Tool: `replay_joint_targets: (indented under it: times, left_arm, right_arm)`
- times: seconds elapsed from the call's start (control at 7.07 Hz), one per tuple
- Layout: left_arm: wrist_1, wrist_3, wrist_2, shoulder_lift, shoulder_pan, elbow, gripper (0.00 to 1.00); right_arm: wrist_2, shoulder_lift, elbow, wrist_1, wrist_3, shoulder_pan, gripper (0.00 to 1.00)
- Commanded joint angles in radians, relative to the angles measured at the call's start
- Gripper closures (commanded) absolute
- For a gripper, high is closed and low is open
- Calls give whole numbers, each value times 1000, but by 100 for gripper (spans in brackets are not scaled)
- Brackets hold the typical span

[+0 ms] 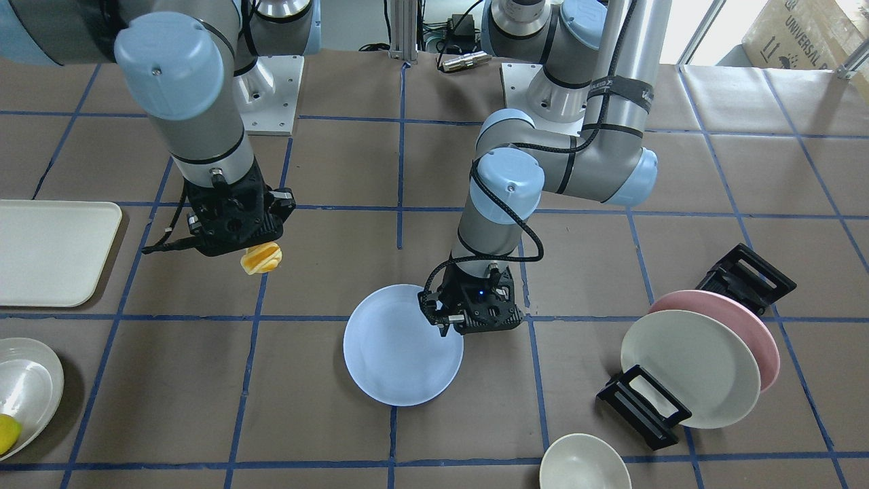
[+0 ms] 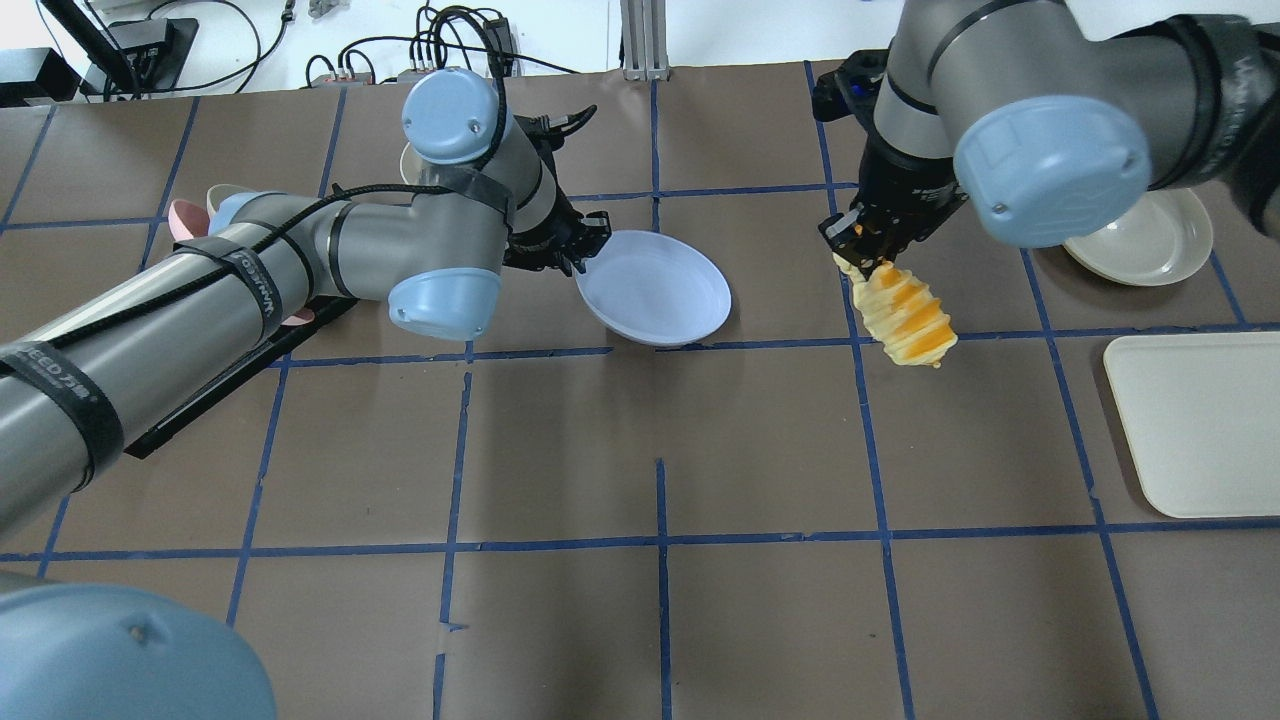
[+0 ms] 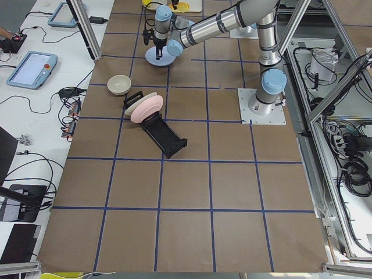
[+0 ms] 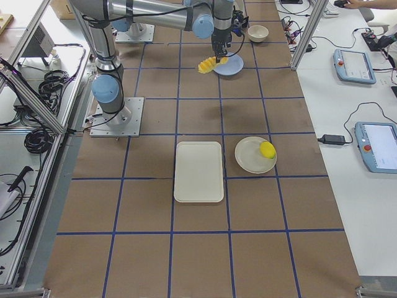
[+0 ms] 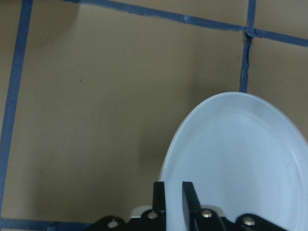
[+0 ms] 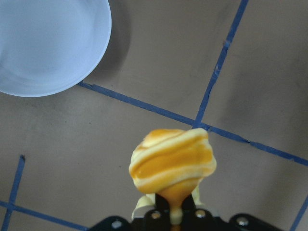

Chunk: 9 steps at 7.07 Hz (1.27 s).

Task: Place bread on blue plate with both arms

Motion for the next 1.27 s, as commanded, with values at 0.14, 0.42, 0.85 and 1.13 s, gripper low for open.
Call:
replay_joint_targets:
  times: [0.14,0.42,0.85,1.13]
  left_arm:
    - [-86,266,16,34,85,-23,0]
    - [-322,655,16,132,283,4,0]
    - [-809,706,78,186,394,298,0]
    - [-921,703,89,162,396,408,0]
  right_arm:
    - [-4,112,-14,-192,93,70,95]
    - [-80,247,-180,-179,133,159,95]
    - [-72,514,-409,-173,176,263,95]
    - [-75,563,-445,-170,177,292,95]
